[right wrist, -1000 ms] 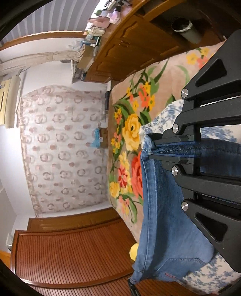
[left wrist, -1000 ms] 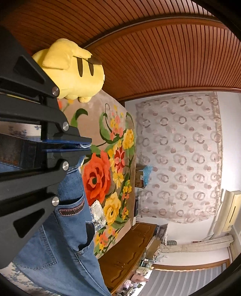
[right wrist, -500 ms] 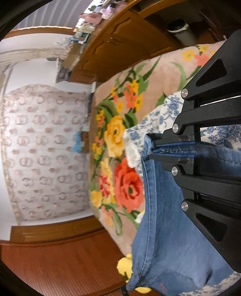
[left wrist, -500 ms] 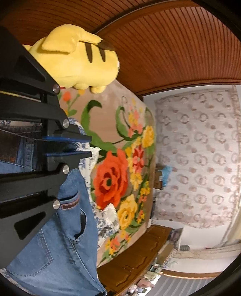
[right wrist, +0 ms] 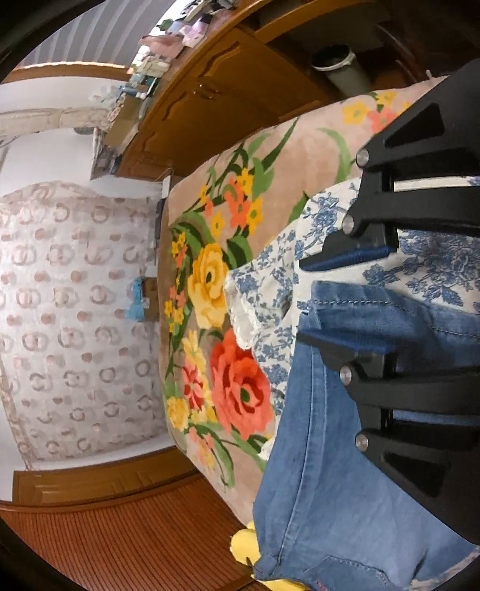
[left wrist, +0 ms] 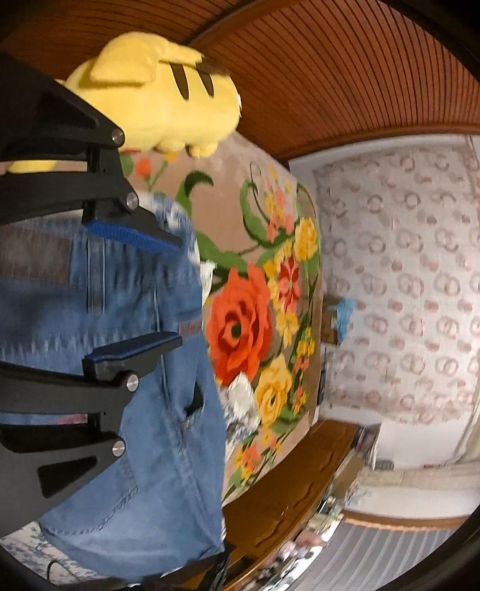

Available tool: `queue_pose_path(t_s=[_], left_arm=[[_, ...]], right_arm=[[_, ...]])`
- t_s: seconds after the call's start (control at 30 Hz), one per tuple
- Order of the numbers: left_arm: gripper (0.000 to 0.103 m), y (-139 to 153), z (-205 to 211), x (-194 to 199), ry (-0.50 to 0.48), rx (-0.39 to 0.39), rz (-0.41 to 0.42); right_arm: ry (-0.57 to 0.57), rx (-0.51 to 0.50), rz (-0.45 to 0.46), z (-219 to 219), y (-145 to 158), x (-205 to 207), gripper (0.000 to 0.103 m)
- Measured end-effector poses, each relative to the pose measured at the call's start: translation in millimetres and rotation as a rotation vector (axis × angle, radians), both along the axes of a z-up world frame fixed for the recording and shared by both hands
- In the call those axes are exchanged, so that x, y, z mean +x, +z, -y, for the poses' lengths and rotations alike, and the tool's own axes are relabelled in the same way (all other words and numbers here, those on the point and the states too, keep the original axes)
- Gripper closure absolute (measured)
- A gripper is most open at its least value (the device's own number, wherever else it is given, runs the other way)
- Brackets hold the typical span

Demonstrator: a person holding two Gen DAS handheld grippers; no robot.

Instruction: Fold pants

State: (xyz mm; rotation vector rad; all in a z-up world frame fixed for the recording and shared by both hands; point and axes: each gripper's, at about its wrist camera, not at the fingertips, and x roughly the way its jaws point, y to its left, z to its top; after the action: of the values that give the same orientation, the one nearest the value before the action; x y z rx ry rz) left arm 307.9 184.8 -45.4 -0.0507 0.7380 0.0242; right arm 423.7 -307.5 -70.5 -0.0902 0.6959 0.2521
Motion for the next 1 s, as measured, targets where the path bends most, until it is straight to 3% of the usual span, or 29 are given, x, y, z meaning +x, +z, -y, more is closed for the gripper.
queue_pose_path(t_s=[0.17, 0.5, 1.0], left_arm=[[0.047, -4, 26, 3, -0.075, -0.037, -0.012], [0.047, -17, 74, -8, -0.159, -0.024, -0.049], [0.047, -27, 100, -31, -0.198, -0.030, -0.073]], right_arm=[[0.014, -0.006, 0.015, 0, 9, -11, 0.064], [0.064, 0.015, -0.018, -8, 8, -29, 0.057], [0.030, 0.036, -0.129, 23, -22, -87, 0.054]])
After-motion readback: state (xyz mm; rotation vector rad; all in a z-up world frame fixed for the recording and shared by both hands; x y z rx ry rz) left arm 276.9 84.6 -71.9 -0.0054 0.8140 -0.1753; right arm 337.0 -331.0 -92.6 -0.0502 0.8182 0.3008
